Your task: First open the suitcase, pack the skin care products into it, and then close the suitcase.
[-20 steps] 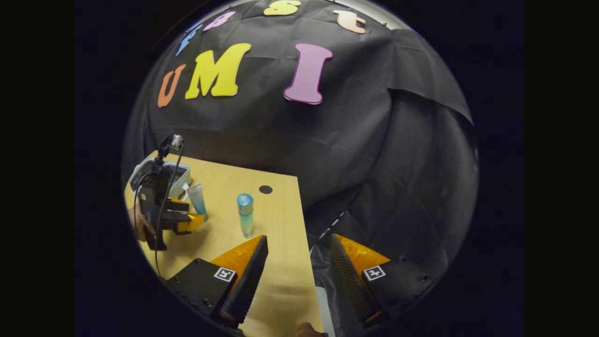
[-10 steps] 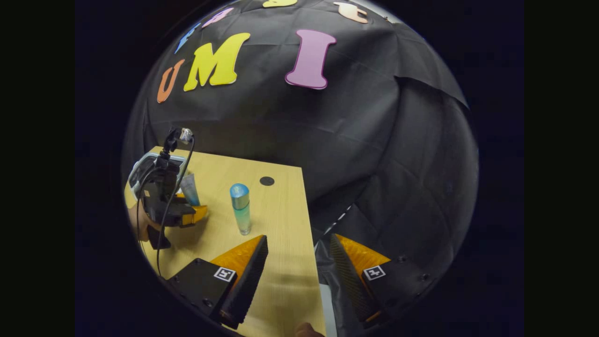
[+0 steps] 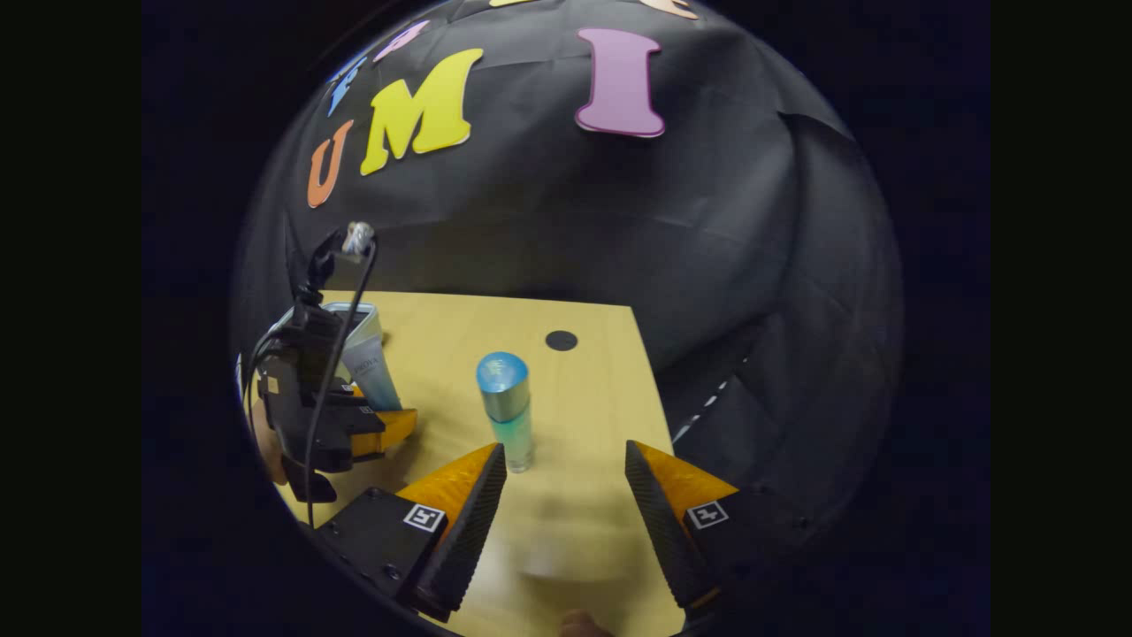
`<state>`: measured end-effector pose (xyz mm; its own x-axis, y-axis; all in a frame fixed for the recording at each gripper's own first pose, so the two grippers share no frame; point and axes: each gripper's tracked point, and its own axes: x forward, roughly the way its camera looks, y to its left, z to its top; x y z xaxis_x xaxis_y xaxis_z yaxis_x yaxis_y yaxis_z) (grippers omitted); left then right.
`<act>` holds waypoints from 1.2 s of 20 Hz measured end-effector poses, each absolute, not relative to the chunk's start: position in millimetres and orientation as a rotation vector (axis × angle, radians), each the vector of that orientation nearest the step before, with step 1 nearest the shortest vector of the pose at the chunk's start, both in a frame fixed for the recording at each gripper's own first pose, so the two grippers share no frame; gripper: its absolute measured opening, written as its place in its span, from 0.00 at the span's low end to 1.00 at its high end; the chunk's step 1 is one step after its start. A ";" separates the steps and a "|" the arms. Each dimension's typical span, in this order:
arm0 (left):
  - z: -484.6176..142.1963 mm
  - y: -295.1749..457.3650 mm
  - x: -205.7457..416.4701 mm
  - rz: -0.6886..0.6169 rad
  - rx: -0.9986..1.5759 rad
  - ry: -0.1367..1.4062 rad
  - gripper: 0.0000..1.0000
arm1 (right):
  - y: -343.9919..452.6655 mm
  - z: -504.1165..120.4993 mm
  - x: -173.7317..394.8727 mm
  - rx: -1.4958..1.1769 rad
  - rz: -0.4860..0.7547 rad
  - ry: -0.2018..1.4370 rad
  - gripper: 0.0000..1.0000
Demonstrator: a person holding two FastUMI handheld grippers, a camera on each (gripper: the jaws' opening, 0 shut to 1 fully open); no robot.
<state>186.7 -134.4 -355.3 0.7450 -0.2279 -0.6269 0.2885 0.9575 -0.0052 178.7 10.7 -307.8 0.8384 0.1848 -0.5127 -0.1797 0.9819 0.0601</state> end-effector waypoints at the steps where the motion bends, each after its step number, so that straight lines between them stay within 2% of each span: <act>1: -345.4 -133.4 180.5 -0.279 0.078 0.664 0.41 | 18.7 -312.6 182.4 0.008 0.203 0.548 0.80; 4: -319.7 -121.8 161.6 -0.265 0.028 0.646 0.41 | 35.4 -322.5 203.2 0.021 0.202 0.543 0.80; 9: -282.1 -65.2 129.8 -0.169 0.005 0.629 0.41 | 56.1 -345.0 225.3 0.038 0.199 0.557 0.80; 12: -268.3 -22.4 110.0 -0.105 0.006 0.628 0.41 | 61.1 -358.2 232.4 0.037 0.180 0.578 0.63; 15: -263.4 28.2 90.1 -0.030 0.000 0.644 0.41 | 63.2 -363.4 234.6 0.036 0.157 0.591 0.58; 16: -262.6 45.8 89.9 0.002 -0.011 0.643 0.41 | 66.6 -365.2 234.9 0.046 0.164 0.592 0.40; 20: -271.4 93.5 101.9 0.066 -0.026 0.681 0.41 | 76.2 -355.2 213.5 0.015 0.183 0.622 0.37; 24: -308.5 134.8 110.2 0.076 0.025 0.799 0.41 | 96.6 -301.9 158.3 0.013 0.205 0.607 0.36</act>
<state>110.2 134.8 -308.5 0.6946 0.0779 -0.7152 -0.0590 0.9969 0.0513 158.3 96.6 -301.9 0.8015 0.1945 -0.5654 -0.1871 0.9797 0.0718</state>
